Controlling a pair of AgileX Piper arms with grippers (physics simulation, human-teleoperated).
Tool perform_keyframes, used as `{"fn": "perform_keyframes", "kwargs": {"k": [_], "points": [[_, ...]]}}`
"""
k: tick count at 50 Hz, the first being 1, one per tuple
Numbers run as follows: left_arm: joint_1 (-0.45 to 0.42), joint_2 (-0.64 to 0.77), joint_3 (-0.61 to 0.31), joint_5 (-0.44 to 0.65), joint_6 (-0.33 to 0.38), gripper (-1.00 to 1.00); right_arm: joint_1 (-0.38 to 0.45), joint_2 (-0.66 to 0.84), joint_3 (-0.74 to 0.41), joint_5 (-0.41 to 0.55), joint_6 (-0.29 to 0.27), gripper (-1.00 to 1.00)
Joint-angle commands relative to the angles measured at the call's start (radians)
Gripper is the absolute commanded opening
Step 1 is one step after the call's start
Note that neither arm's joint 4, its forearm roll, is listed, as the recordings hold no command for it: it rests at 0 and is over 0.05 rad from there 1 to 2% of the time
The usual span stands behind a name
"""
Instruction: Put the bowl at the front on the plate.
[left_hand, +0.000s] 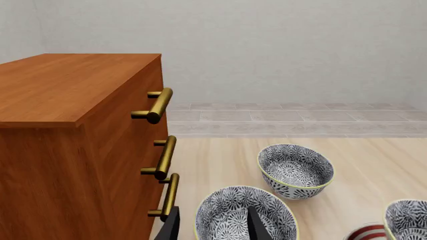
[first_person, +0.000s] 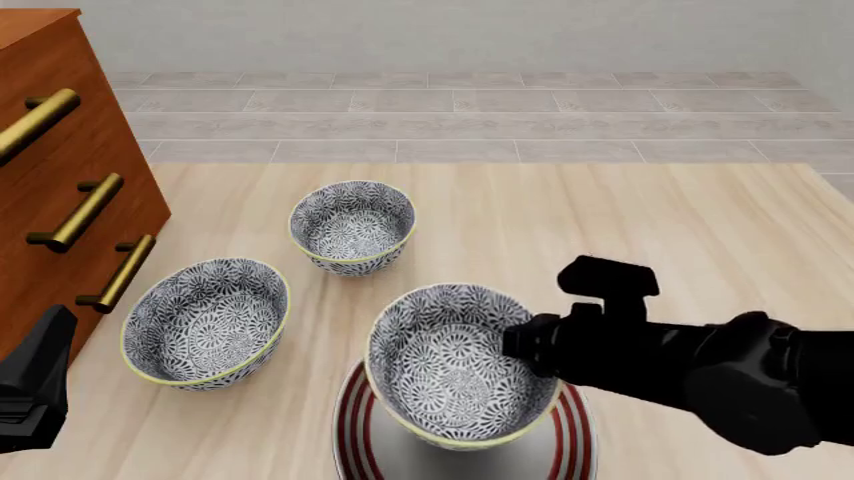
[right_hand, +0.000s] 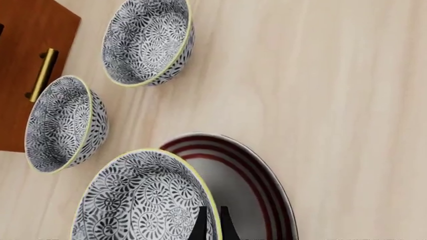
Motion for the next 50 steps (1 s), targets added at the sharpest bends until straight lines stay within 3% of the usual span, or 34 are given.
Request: {"fn": "perform_keyframes", "kwargs": {"k": [1, 16, 50], "points": [[0.000, 0.000, 0.000, 0.000, 0.000, 1.00, 0.011, 0.034, 0.029, -0.058, 0.019, -1.00], [0.000, 0.000, 0.000, 0.000, 0.000, 1.00, 0.036, 0.090, 0.063, -0.119, 0.033, -1.00], [0.000, 0.000, 0.000, 0.000, 0.000, 1.00, 0.044, 0.050, 0.054, -0.087, 0.020, -1.00]]}}
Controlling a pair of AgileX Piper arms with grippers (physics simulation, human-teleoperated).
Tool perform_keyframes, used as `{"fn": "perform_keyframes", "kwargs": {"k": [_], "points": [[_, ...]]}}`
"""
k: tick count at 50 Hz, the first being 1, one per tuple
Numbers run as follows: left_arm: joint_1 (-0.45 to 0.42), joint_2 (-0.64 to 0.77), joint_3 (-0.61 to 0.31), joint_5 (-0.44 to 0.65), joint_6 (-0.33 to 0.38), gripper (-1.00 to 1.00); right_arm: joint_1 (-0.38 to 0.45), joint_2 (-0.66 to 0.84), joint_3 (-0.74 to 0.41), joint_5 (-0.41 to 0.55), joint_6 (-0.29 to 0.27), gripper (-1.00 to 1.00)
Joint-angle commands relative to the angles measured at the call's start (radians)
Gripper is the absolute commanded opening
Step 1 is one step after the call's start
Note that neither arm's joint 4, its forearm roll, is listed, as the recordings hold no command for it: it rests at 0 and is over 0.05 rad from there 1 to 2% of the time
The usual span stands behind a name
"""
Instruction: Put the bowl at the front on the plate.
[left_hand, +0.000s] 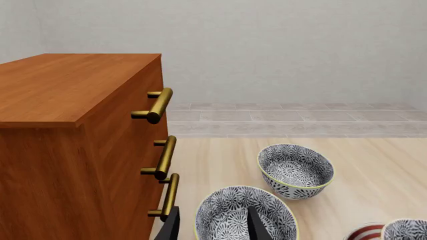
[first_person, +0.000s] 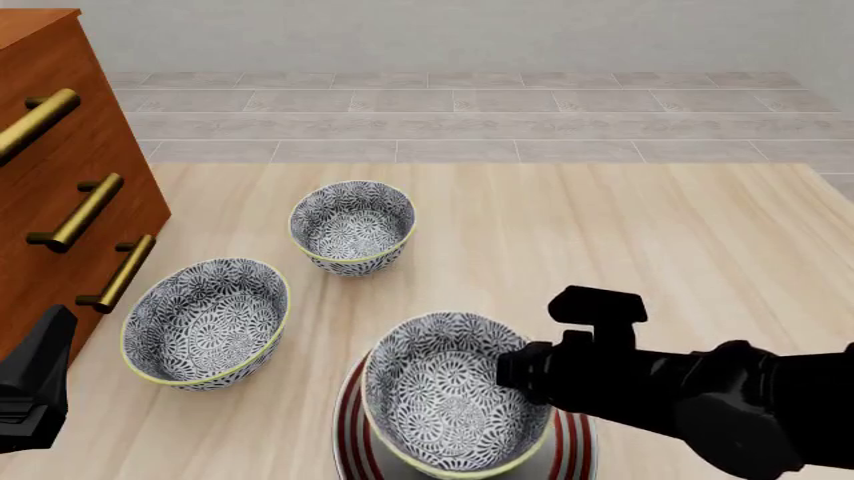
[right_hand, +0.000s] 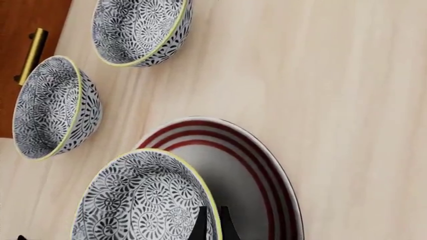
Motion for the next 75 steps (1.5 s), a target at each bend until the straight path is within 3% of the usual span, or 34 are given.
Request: {"fn": "perform_keyframes", "kwargs": {"k": [1, 21, 22, 46, 75], "points": [[0.000, 0.000, 0.000, 0.000, 0.000, 1.00, 0.006, -0.014, -0.005, 0.003, 0.007, -1.00], [0.000, 0.000, 0.000, 0.000, 0.000, 1.00, 0.024, -0.017, 0.002, -0.005, 0.006, -1.00], [0.000, 0.000, 0.000, 0.000, 0.000, 1.00, 0.027, -0.019, 0.003, -0.005, 0.009, 1.00], [0.000, 0.000, 0.000, 0.000, 0.000, 1.00, 0.040, -0.065, -0.013, 0.038, 0.004, 1.00], [0.000, 0.000, 0.000, 0.000, 0.000, 1.00, -0.014, -0.177, -0.143, 0.239, -0.102, 1.00]]}}
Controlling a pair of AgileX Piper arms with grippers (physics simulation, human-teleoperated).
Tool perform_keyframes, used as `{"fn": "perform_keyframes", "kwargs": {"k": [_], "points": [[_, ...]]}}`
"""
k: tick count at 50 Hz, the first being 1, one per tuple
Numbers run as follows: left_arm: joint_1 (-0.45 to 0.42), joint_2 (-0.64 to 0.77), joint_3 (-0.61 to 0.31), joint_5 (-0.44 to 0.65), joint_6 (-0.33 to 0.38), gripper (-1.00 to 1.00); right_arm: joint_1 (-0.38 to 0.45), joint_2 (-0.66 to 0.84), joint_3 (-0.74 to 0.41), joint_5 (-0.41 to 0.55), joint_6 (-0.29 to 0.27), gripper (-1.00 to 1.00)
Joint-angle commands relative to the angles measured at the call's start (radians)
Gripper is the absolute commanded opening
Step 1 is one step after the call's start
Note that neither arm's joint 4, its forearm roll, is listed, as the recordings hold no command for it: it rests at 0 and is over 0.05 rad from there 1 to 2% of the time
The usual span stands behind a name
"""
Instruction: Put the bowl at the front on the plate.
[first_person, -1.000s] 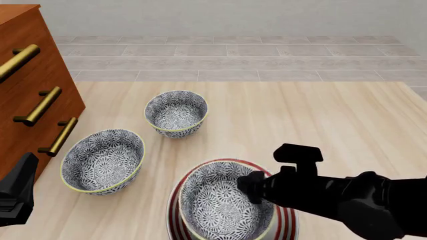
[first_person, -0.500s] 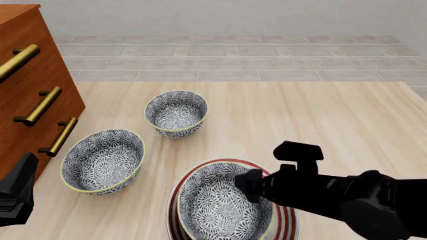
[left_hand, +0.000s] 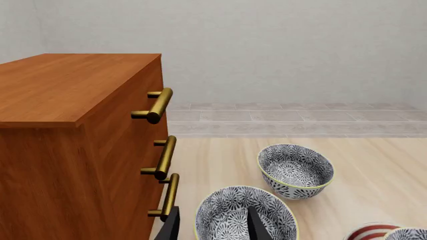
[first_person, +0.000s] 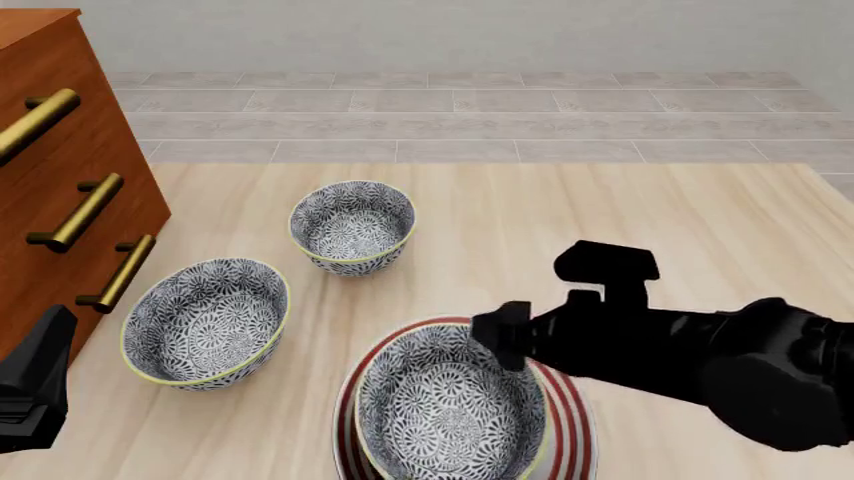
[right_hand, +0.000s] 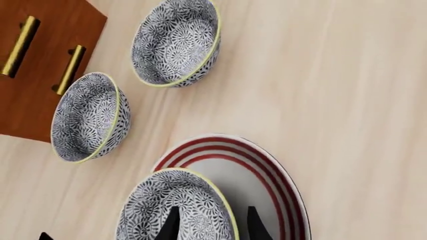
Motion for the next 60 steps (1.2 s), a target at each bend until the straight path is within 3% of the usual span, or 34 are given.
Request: {"fn": "perform_keyframes", "kwargs": {"k": [1, 23, 35, 48, 54, 60], "points": [[0.000, 0.000, 0.000, 0.000, 0.000, 1.00, -0.020, -0.041, -0.042, 0.071, -0.039, 1.00], [0.000, 0.000, 0.000, 0.000, 0.000, 1.00, -0.035, -0.121, -0.098, 0.182, -0.083, 1.00], [0.000, 0.000, 0.000, 0.000, 0.000, 1.00, -0.056, -0.231, -0.183, 0.292, -0.121, 1.00], [0.000, 0.000, 0.000, 0.000, 0.000, 1.00, -0.082, -0.484, -0.264, 0.394, -0.112, 1.00], [0.000, 0.000, 0.000, 0.000, 0.000, 1.00, -0.083, -0.583, -0.248, 0.427, -0.106, 1.00], [0.000, 0.000, 0.000, 0.000, 0.000, 1.00, -0.086, -0.712, -0.279, 0.498, -0.142, 1.00]]}}
